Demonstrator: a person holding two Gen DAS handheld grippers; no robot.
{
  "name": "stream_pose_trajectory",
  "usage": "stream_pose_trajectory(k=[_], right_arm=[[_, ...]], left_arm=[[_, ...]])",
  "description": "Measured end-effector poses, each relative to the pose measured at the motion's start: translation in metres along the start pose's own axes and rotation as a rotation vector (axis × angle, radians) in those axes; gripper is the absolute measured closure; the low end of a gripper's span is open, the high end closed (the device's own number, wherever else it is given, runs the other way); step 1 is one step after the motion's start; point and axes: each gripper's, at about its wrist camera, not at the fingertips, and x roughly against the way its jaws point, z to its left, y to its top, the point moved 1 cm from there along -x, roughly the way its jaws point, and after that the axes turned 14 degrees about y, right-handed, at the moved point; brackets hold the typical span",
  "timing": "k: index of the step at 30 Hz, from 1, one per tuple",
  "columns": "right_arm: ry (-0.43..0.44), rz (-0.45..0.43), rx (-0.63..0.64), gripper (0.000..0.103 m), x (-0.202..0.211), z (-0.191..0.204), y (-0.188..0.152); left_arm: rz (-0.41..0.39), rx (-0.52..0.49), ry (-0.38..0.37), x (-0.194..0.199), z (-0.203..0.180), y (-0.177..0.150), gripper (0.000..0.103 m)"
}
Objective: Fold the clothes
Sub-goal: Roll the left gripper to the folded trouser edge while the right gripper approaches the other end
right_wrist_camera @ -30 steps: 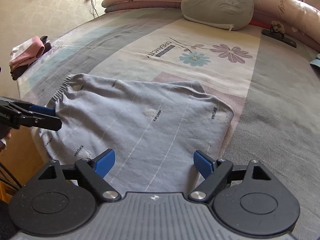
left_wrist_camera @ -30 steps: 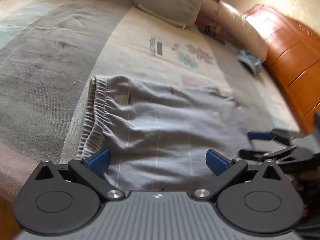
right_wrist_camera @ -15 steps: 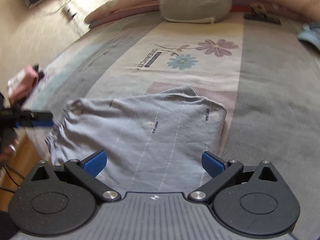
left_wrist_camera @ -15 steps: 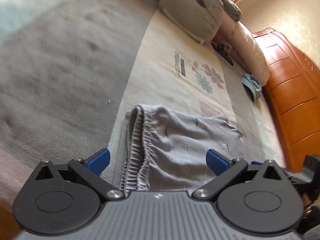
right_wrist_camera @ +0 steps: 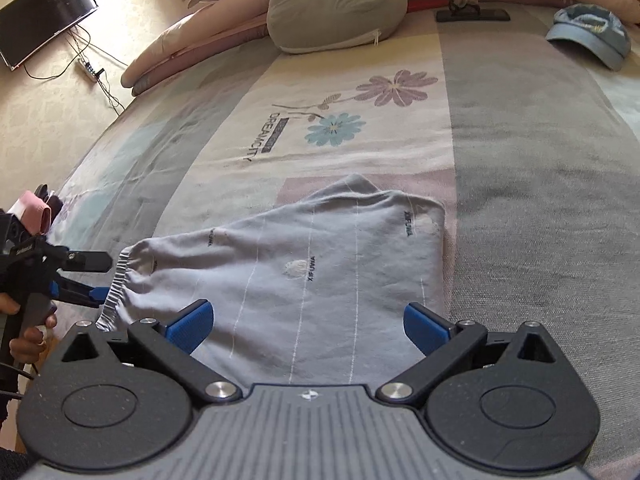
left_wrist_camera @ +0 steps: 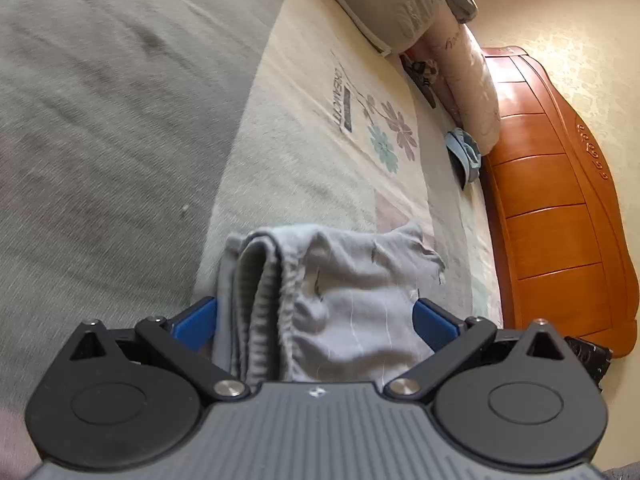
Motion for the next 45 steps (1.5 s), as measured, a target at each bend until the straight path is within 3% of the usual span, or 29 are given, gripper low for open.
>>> stream_pose_trajectory(k=[9, 15, 18, 22, 25, 30, 36, 41, 45], right_arm=[[-0.028, -0.031, -0.029, 0.0, 0.009, -0.006, -0.005], [-0.031, -0.049, -0.04, 0.0, 0.012, -0.009, -0.006], [-0.043, -0.043, -0.028, 0.0, 0.012, -0.008, -0.004], [-0.043, -0.049, -0.026, 0.0, 0.018, -0.008, -0.004], [-0.03, -0.043, -0.035, 0.0, 0.019, -0.011, -0.002], [0.046, -0.032, -0.066, 0.0, 0.012, -0.021, 0.008], [0.132, -0.021, -0.273, 0.0, 0.018, -0.074, 0.009], [0.313, -0.018, -0.477, 0.0, 0.017, -0.123, 0.003], [0.429, 0.018, -0.499, 0.0, -0.007, -0.13, 0.019]], left_arm=[[0.151, 0.028, -0.098, 0.007, 0.014, -0.011, 0.001], [0.105, 0.04, -0.12, -0.01, 0.009, 0.015, 0.001], [0.121, 0.044, -0.144, -0.013, 0.008, 0.016, 0.001], [0.232, 0.087, -0.193, -0.008, 0.016, -0.004, 0.001], [0.289, 0.066, -0.185, -0.01, 0.017, -0.012, 0.001], [0.29, 0.12, -0.231, -0.026, 0.011, 0.001, 0.001], [0.218, 0.071, -0.21, -0.018, 0.007, -0.006, 0.001], [0.197, 0.118, -0.21, -0.022, 0.011, -0.002, 0.001], [0.186, 0.123, -0.187, -0.022, 0.008, 0.0, 0.001]])
